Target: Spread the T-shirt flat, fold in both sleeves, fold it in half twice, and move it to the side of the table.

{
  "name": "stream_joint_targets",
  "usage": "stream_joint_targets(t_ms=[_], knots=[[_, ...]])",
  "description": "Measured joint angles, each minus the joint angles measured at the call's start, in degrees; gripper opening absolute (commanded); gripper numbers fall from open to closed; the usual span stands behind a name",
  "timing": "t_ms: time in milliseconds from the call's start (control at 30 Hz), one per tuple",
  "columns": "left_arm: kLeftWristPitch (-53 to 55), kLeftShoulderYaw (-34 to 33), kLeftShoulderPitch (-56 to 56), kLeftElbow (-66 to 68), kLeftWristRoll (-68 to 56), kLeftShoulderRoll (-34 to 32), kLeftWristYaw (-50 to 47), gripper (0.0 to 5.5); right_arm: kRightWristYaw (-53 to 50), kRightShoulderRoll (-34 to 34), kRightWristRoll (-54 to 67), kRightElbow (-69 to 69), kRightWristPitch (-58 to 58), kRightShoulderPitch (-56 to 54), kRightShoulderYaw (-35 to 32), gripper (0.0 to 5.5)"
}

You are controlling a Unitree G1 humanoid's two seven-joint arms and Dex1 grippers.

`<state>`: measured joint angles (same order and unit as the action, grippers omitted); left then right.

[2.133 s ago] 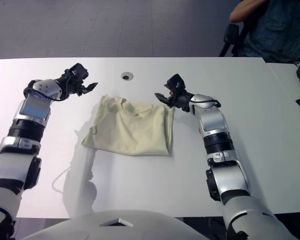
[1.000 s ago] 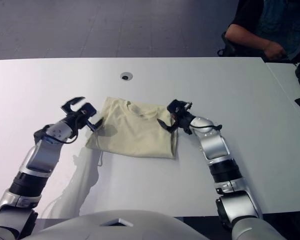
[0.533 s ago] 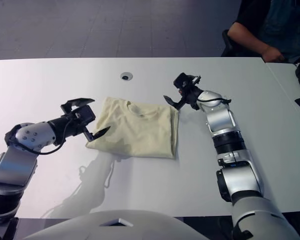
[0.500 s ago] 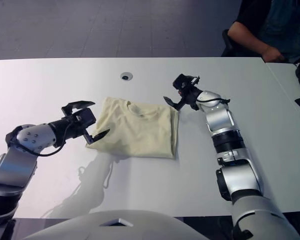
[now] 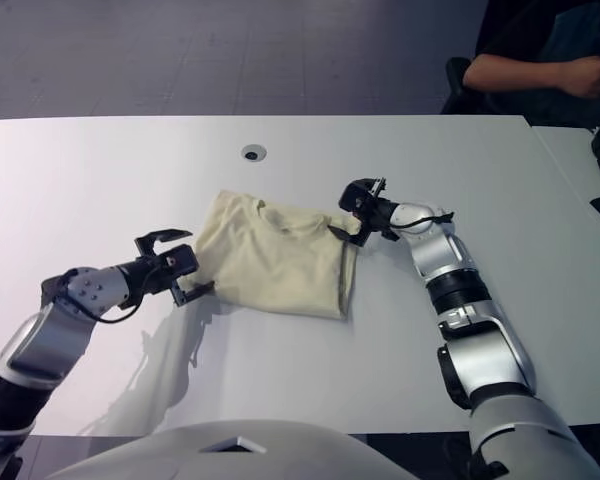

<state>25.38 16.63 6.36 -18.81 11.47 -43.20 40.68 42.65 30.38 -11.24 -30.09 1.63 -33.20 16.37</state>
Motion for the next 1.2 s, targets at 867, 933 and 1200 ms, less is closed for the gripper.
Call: stream_joint_targets(t_ms=[867, 933, 1200], knots=[[-40.98, 1.42, 33.65, 48.46, 1.42, 8.62, 0.06, 5.4, 15.13, 5.84, 9.11, 48.99, 26.89, 6.86, -2.68, 5.36], [-39.5, -1.6, 30.02, 39.2, -2.22, 6.18, 2.35, 5.4, 15.67, 8.11, 10.04, 49.5, 26.35, 7.85, -4.5, 5.36], [-23.51, -14.36, 1.47, 0.16, -14.55, -1.18, 7.74, 5.4, 17.41, 15.98, 11.32, 61.96, 25.38, 27.58, -12.01, 5.36]])
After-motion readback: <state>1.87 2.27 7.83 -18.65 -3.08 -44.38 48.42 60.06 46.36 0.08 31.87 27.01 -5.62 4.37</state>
